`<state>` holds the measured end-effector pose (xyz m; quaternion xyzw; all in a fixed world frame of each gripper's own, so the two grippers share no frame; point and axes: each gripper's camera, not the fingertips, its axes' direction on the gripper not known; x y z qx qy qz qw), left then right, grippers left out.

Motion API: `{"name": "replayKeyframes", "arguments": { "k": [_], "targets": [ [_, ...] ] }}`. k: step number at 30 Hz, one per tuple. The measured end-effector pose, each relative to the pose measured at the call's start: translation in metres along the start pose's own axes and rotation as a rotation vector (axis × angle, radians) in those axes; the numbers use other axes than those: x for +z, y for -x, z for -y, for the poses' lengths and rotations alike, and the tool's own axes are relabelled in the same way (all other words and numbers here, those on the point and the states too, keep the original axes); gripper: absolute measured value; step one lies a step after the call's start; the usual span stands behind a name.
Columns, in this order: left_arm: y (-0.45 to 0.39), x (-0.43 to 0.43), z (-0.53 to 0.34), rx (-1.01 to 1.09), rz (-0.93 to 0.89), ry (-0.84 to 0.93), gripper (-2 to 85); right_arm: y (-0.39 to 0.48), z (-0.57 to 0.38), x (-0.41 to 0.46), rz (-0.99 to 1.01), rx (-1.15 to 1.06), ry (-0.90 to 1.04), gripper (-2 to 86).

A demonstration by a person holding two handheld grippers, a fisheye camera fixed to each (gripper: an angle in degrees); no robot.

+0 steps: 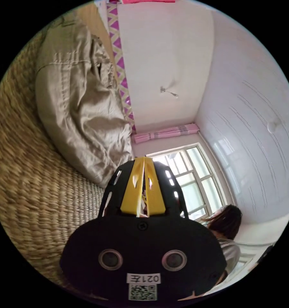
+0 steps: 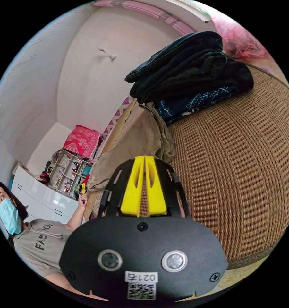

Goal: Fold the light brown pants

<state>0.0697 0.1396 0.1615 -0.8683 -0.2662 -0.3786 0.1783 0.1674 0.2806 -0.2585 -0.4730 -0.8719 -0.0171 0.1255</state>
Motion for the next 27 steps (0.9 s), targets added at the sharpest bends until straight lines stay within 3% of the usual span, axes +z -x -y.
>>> {"name": "replayKeyframes", "arguments": {
  "k": [5,8,14,17,27],
  "targets": [
    [0.016,0.010,0.009,-0.125,0.094,0.040,-0.9,0.019,0.025,0.043,-0.009,-0.021,0.213,-0.6],
    [0.020,0.012,0.012,-0.140,0.096,0.038,-0.9,0.004,0.035,0.047,0.098,0.084,0.240,-0.8],
    [0.026,0.013,0.013,-0.174,0.084,0.036,-0.9,-0.023,0.040,0.050,0.287,0.311,0.239,-1.0],
    [0.028,0.014,0.013,-0.180,0.082,0.036,-0.9,-0.056,0.031,0.053,0.527,0.509,0.195,-1.0],
    [0.030,0.017,0.008,-0.186,0.074,0.037,-0.9,-0.044,0.021,0.056,0.556,0.584,0.177,-0.7]
  ]
}}
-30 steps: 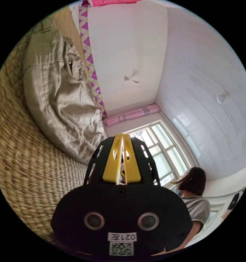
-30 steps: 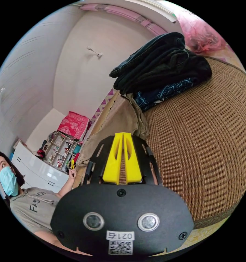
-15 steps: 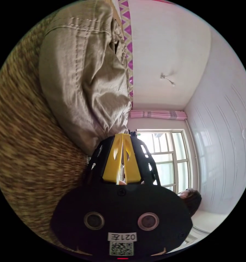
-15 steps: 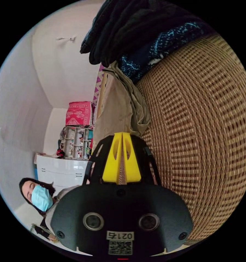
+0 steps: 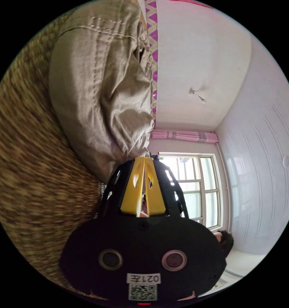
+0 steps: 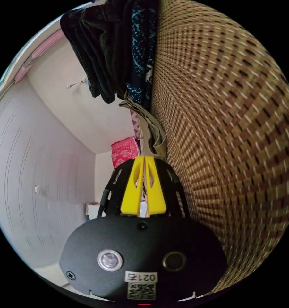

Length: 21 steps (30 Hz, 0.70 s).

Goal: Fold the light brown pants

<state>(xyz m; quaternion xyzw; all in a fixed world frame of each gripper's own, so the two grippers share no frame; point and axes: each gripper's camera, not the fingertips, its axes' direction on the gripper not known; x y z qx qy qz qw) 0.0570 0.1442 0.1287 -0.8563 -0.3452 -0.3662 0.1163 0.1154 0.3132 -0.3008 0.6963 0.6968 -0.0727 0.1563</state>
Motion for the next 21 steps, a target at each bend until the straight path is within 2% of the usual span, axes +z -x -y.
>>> {"name": "replayKeyframes", "arguments": {
  "k": [2,21],
  "targets": [
    [0.000,0.001,-0.001,0.002,0.000,0.000,-0.9,-0.003,0.003,0.002,0.022,0.071,0.008,-0.7],
    [0.001,0.007,-0.021,0.009,-0.001,0.003,-0.9,0.005,-0.019,0.026,0.028,0.067,0.010,-0.6]
  ]
}}
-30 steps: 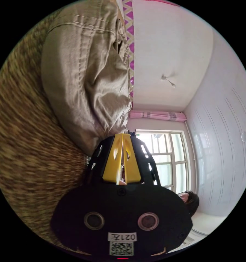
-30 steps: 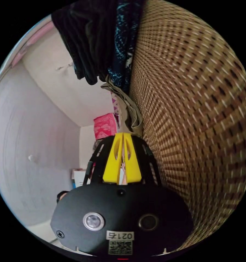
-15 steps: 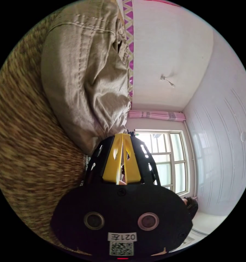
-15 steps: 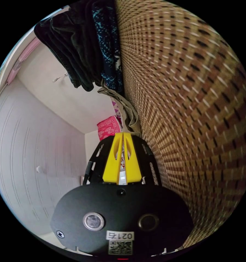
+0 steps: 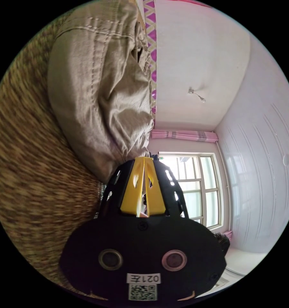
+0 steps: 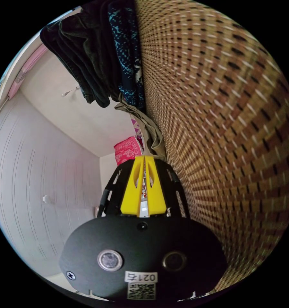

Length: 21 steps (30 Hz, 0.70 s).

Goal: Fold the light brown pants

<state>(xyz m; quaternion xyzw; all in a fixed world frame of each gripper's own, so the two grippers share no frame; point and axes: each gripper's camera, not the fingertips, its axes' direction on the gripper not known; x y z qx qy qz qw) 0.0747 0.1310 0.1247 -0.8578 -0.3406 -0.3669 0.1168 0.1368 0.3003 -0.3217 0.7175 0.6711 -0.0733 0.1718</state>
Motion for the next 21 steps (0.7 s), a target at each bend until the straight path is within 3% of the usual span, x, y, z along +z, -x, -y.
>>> {"name": "replayKeyframes", "arguments": {
  "k": [21],
  "targets": [
    [0.006,0.002,-0.024,-0.010,-0.002,0.002,-0.9,0.006,-0.022,0.013,0.001,0.002,0.001,-0.6]
  ]
}}
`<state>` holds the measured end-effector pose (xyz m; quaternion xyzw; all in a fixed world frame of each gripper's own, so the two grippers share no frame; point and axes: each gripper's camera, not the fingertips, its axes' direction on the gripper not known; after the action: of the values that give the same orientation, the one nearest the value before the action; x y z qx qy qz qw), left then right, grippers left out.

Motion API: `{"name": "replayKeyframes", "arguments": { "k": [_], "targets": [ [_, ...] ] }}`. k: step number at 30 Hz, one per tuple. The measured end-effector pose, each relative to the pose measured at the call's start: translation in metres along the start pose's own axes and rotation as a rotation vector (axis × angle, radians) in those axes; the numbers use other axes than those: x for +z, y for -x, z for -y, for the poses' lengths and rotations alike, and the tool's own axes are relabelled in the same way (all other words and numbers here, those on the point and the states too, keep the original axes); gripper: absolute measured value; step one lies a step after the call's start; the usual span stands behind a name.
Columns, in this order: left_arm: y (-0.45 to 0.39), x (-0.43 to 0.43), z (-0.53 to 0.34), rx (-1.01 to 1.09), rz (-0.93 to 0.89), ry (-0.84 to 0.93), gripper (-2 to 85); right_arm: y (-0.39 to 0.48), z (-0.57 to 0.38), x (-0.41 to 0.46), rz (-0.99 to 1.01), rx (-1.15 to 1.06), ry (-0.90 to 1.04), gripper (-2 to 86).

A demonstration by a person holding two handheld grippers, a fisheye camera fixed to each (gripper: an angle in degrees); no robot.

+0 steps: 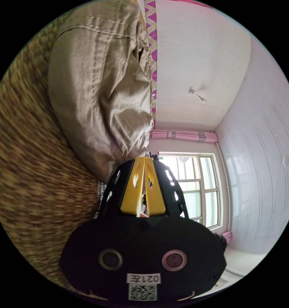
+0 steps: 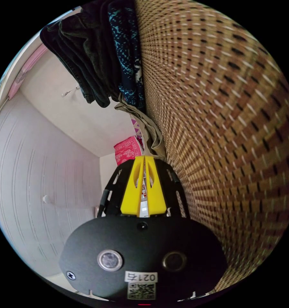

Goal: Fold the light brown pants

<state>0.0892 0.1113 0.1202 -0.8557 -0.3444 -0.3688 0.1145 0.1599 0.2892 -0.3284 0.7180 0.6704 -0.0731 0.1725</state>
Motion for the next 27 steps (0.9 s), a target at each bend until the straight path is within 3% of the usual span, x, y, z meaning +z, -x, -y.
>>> {"name": "replayKeyframes", "arguments": {
  "k": [27],
  "targets": [
    [0.027,-0.011,-0.020,-0.021,0.011,0.001,-0.9,0.014,-0.018,0.002,0.000,0.001,0.001,-0.6]
  ]
}}
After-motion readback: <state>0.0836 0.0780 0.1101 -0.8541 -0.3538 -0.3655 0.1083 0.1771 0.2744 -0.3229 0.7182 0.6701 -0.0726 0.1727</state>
